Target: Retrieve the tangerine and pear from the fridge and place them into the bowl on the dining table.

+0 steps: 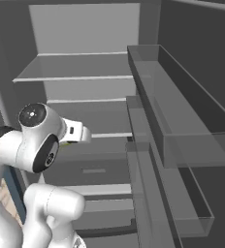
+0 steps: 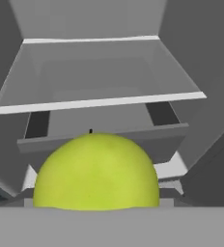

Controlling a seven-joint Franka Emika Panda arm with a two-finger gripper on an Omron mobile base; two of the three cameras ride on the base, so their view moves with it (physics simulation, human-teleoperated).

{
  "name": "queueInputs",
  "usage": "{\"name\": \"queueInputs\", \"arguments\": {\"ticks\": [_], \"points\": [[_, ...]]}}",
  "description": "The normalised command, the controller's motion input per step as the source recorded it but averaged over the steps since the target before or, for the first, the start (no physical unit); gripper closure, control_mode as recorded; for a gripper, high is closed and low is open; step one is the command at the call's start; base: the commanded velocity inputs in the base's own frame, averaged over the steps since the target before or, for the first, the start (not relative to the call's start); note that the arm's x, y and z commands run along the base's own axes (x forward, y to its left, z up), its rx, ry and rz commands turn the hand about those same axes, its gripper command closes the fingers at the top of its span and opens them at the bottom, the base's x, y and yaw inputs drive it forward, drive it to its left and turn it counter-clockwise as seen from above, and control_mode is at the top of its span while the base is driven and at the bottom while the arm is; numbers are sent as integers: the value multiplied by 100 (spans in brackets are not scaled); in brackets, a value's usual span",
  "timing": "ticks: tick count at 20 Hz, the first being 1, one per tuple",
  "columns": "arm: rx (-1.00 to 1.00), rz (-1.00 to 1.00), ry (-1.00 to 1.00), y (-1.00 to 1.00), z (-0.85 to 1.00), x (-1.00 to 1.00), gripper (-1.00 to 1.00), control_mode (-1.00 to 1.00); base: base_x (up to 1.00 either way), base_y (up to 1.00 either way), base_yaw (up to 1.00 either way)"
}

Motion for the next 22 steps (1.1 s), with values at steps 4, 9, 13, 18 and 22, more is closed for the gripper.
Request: {"name": "queueInputs", "arguments": {"ticks": [4, 9, 13, 18, 22], "points": [[0, -1, 4, 0, 20, -71, 100, -100, 0, 0, 0], [0, -2, 3, 0, 10, -59, 100, -100, 0, 0, 0], [0, -6, 4, 0, 1, -57, 100, -100, 0, 0, 0], [0, -9, 2, 1, 4, -55, 100, -100, 0, 0, 0], [0, -3, 0, 5, 5, -16, 100, 100, -4, 1, -2]]}}
